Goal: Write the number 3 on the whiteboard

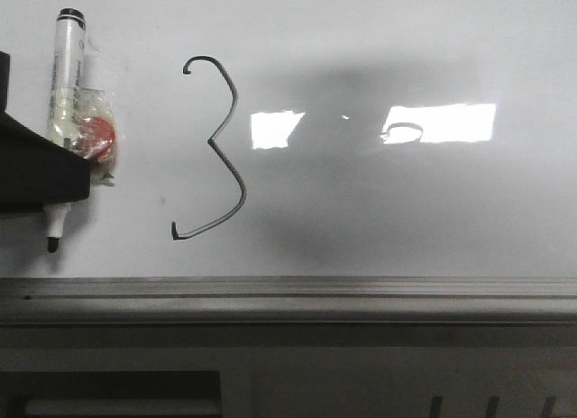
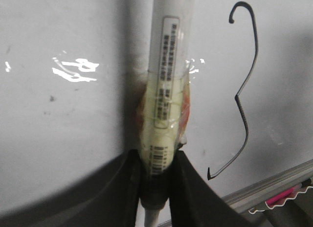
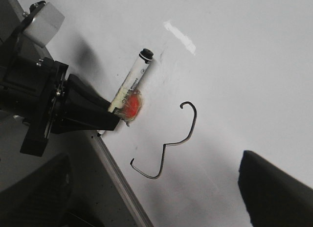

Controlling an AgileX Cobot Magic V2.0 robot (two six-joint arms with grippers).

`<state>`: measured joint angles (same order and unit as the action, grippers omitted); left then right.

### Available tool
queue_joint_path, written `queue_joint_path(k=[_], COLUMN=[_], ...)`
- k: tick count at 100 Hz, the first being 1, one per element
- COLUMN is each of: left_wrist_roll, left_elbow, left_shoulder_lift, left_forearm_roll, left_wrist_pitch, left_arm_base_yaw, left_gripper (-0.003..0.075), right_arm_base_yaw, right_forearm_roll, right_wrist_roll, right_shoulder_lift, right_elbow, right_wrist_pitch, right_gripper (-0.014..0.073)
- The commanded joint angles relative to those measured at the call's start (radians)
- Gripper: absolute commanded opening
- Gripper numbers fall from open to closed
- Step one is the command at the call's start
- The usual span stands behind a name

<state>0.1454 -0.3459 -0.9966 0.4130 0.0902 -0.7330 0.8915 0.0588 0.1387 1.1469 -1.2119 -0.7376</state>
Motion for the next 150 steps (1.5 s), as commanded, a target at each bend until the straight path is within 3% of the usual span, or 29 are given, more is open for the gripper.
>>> queue_joint_path(k=[1,12,20,40,49,59,64,79,103,120,132,144,150], left_wrist_roll=[0.008,0.008,0.008,-0.003,-0.003,-0.003,-0.003,-0.003,-0.004,-0.004,-0.004,-0.004,-0.004], left_elbow=[-0.028,-0.028,-0.028,-0.028,-0.028,-0.028,-0.028,-0.028,-0.028,-0.028,-0.028,-0.026,-0.026], left_shoulder_lift=[0.004,0.004,0.004,0.054,0.117,0.209,0.269,0.451,0.739,0.901,0.975,1.008,1.011], left_forearm_roll=[0.008,0.008,0.008,0.003,-0.034,-0.062,-0.065,-0.182,-0.421,-0.535,-0.611,-0.640,-0.645], left_wrist_pitch=[0.080,0.081,0.081,0.071,0.040,-0.012,-0.025,-0.027,-0.063,-0.250,-0.360,-0.348,-0.334], left_arm_base_yaw=[0.012,0.012,0.012,0.012,0.012,0.012,0.012,0.012,0.012,0.012,0.012,0.012,0.012], left_gripper=[0.0081,0.0278,0.0372,0.0395,0.0387,0.0359,0.0297,-0.0024,-0.0020,-0.0020,-0.0020,-0.0020,-0.0020], right_arm_base_yaw=[-0.006,-0.006,-0.006,-0.006,-0.006,-0.006,-0.006,-0.006,-0.006,-0.006,-0.006,-0.006,-0.006], right_forearm_roll=[-0.004,-0.004,-0.004,-0.013,-0.024,-0.024,-0.024,-0.024,-0.088,-0.119,-0.119,-0.119,-0.117], right_wrist_roll=[0.001,0.001,0.001,0.001,0.001,0.001,0.001,-0.001,0.005,0.005,0.005,0.005,0.005], right_shoulder_lift=[-0.025,-0.025,-0.025,-0.027,-0.038,-0.066,-0.085,-0.158,-0.461,-0.784,-0.996,-1.175,-1.171], right_elbow=[-0.035,-0.035,-0.035,-0.035,-0.035,-0.035,-0.033,-0.017,0.274,0.592,0.770,0.894,0.924], right_wrist_pitch=[0.071,0.071,0.071,0.047,0.024,0.017,0.017,0.041,0.311,0.497,0.518,0.516,0.525], right_gripper=[0.0612,0.0612,0.0612,0.0592,0.0418,0.0095,-0.0072,-0.0064,-0.0064,-0.0064,-0.0064,-0.0064,-0.0064])
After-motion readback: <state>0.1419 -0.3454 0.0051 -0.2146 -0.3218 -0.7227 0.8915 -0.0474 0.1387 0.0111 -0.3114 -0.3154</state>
